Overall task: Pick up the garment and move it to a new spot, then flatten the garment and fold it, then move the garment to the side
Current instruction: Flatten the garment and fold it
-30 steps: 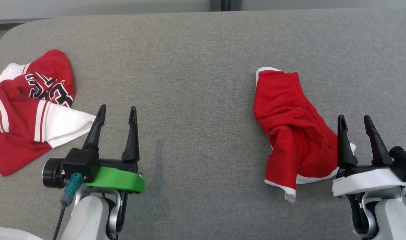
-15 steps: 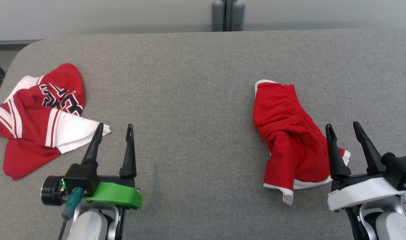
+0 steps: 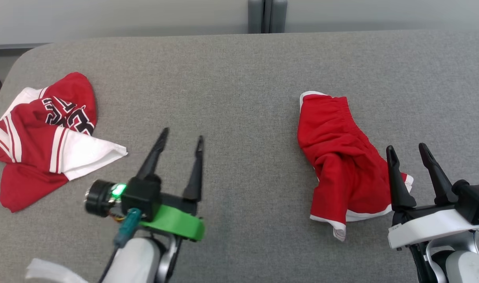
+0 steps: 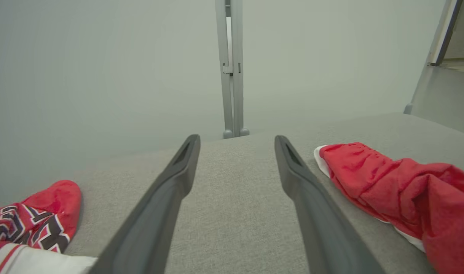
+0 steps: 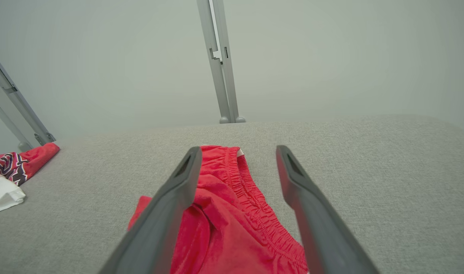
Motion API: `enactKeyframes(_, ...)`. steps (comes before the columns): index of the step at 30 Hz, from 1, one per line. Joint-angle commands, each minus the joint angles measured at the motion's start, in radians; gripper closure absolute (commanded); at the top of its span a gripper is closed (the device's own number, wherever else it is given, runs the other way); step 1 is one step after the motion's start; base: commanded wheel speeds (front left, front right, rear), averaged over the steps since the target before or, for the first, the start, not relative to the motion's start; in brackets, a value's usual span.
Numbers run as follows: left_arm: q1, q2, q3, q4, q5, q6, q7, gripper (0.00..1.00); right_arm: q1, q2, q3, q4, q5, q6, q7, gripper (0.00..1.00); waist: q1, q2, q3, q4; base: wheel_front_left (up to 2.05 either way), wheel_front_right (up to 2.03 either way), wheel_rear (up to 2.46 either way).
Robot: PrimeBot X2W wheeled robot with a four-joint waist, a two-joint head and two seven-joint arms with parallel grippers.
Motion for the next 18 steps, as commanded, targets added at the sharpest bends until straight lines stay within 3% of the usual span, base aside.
enactKeyframes(1, -0.030, -0.018, -0.036, -0.016, 0.014, -0.020, 0.022, 0.00, 0.001, -0.001, -0.006, -0.007, -0.009, 0.000, 0.004, 0.00, 0.0000, 0.0000, 0.018, -0.005, 0.00, 0.00, 0.00)
enactKeyframes(6, -0.104, -0.064, -0.215, -0.045, -0.016, -0.108, 0.110, 0.00, -0.015, 0.001, -0.028, -0.014, -0.018, 0.000, 0.014, 0.00, 0.0000, 0.0000, 0.058, -0.034, 0.00, 0.00, 0.00)
enactKeyframes(9, -0.149, -0.076, -0.313, -0.038, -0.047, -0.129, 0.143, 0.00, -0.026, 0.003, -0.033, -0.014, -0.022, 0.000, 0.016, 0.00, 0.0000, 0.0000, 0.081, -0.060, 0.00, 0.00, 0.00)
enactKeyframes(14, -0.202, -0.080, -0.468, 0.010, -0.105, -0.140, 0.215, 0.00, -0.039, 0.009, -0.032, -0.007, -0.017, 0.000, 0.016, 0.00, 0.0000, 0.0000, 0.110, -0.108, 0.00, 0.00, 0.00)
enactKeyframes(18, -0.225, -0.079, -0.526, 0.079, -0.132, -0.099, 0.271, 0.00, -0.044, 0.014, -0.031, 0.006, -0.011, 0.000, 0.011, 0.00, 0.0000, 0.0000, 0.126, -0.134, 0.00, 0.00, 0.00)
